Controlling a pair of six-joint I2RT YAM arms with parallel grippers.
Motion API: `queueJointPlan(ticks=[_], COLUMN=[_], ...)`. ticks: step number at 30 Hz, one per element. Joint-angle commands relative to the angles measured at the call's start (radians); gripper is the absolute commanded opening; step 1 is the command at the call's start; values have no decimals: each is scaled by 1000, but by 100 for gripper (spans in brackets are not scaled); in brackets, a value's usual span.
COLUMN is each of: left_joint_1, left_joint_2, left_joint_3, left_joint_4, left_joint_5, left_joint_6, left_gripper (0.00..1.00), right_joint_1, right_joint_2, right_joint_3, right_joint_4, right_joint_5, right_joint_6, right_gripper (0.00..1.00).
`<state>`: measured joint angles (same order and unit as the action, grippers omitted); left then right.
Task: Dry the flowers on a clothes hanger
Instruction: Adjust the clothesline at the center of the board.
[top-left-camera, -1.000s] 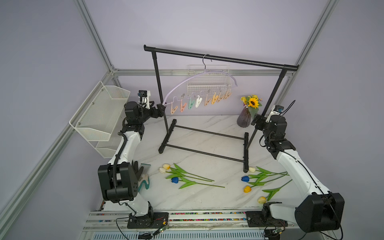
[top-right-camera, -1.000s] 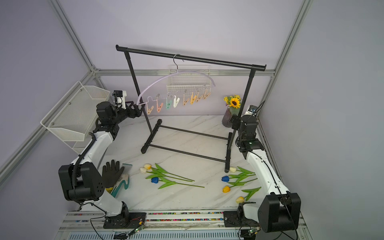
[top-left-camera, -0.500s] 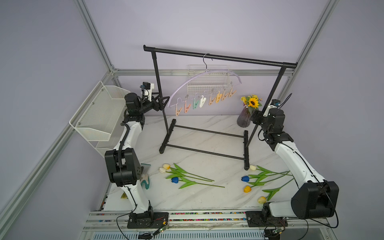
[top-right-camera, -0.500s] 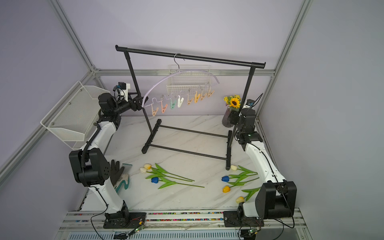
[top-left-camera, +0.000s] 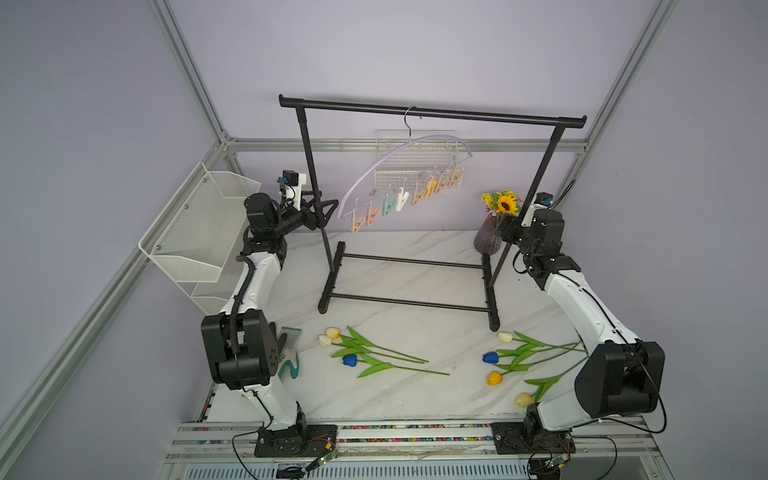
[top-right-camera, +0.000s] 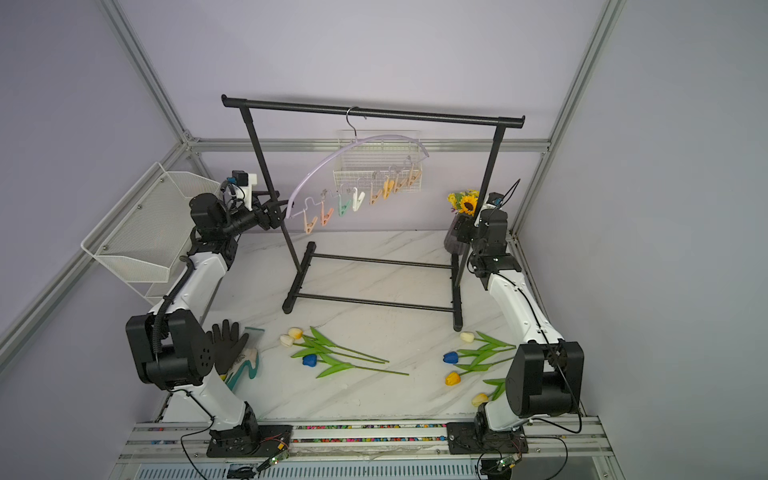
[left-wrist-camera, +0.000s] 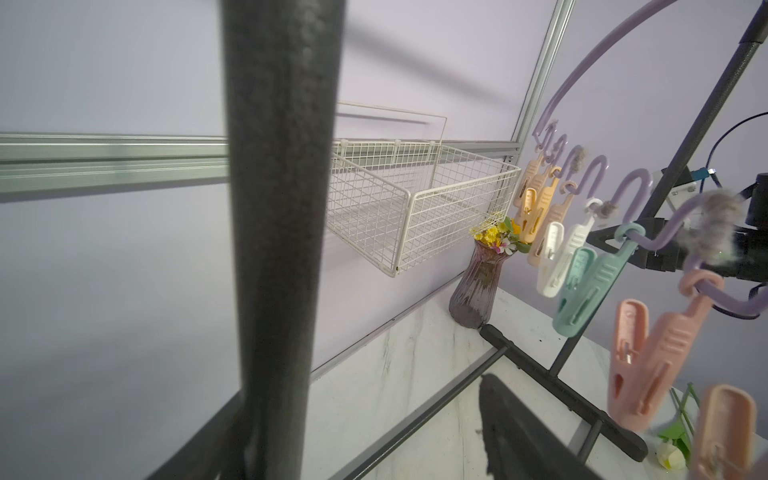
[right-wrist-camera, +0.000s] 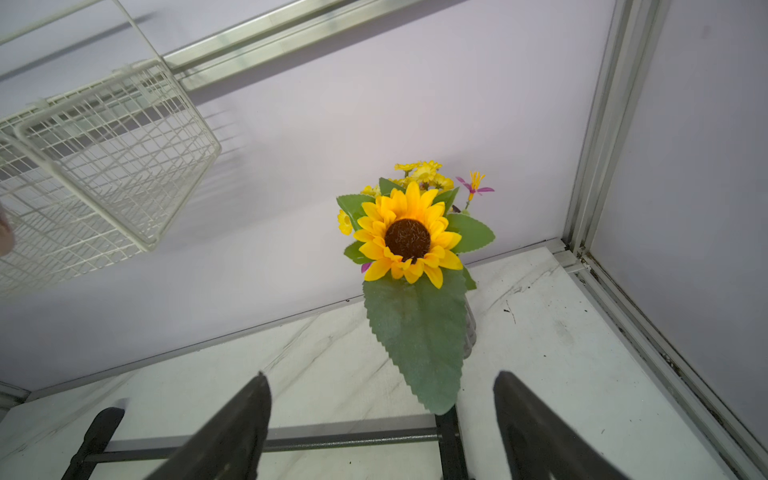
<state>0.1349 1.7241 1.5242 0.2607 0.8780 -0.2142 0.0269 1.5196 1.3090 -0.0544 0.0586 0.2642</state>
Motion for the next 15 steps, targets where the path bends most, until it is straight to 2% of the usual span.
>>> queueJointPlan(ticks=[1,4,13,15], left_joint_1=[-4,4,40,42], left_joint_2=[-94,-133,-175,-183], left_joint_3=[-32,-86,-127,-133], left_joint_4=[34,71,46,35], left_joint_5=[-3,-31,-76,-95], left_joint_6=[39,34,5,5], left_gripper=[78,78,78,81], right_joint_1=[5,5,6,5], right_joint_2=[21,31,44,40], right_joint_3=[28,29,24,16], right_joint_4=[-9,-1,11,12], right_joint_5=[-55,-77,-131,-138], right_joint_6=[-11,-11,6,9], right_gripper=[86,86,86,86])
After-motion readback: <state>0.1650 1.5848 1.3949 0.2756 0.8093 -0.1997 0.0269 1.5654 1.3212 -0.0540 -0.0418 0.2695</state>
